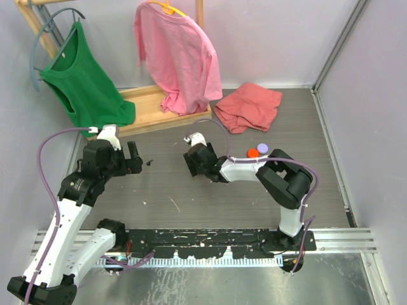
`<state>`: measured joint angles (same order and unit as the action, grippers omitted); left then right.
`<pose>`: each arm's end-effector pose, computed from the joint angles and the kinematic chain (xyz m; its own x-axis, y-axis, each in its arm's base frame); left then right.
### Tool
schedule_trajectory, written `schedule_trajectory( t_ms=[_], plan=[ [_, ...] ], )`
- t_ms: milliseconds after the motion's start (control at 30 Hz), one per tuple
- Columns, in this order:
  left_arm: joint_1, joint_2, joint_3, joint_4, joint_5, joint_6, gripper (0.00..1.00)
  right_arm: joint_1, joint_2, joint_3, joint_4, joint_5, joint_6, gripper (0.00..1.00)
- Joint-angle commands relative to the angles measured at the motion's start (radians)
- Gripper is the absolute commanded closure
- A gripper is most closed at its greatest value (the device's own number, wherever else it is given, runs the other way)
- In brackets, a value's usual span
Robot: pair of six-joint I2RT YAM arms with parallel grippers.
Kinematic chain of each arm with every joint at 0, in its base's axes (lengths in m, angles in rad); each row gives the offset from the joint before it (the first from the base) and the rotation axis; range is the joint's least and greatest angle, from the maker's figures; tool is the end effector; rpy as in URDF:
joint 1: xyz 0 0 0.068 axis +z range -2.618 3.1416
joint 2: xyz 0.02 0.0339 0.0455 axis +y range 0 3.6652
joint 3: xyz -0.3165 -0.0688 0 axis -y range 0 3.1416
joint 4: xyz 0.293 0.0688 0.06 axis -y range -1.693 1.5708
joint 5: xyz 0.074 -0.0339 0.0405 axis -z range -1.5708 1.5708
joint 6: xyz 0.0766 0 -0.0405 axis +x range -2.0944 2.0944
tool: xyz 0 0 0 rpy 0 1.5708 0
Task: Insert the wireless bluetooth earbuds into the charging case
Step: Pick up the charging case at the center of the board.
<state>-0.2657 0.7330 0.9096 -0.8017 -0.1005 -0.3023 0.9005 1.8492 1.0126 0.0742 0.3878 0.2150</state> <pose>0.1800 -0.0410 0.3479 -0.5935 -0.1455 -0.7916 0.0064 0.9826 -0.1854 0.3039 0.3367 0.1404 -0.5377 -0.3604 -0.7622 -0.4512 0.8867 -0.1009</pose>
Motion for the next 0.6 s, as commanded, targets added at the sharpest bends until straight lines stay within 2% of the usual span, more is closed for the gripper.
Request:
schedule_trajectory(
  t_ms=[0,100,300,567],
  plan=[
    [0.008,-0.007,-0.001,0.041,0.027,0.006,0.02,0.003,0.017,0.042,0.031,0.036,0.003,0.28],
    [0.010,-0.003,-0.001,0.042,0.041,0.008,0.02,0.003,0.032,0.044,0.028,0.046,0.020,0.29],
    [0.010,0.001,-0.001,0.054,0.089,0.003,0.02,0.003,0.033,0.033,0.034,0.034,0.037,0.41],
    [0.010,0.042,-0.014,0.099,0.259,-0.086,0.02,0.015,-0.097,-0.042,0.082,-0.030,0.026,0.53]
  ],
)
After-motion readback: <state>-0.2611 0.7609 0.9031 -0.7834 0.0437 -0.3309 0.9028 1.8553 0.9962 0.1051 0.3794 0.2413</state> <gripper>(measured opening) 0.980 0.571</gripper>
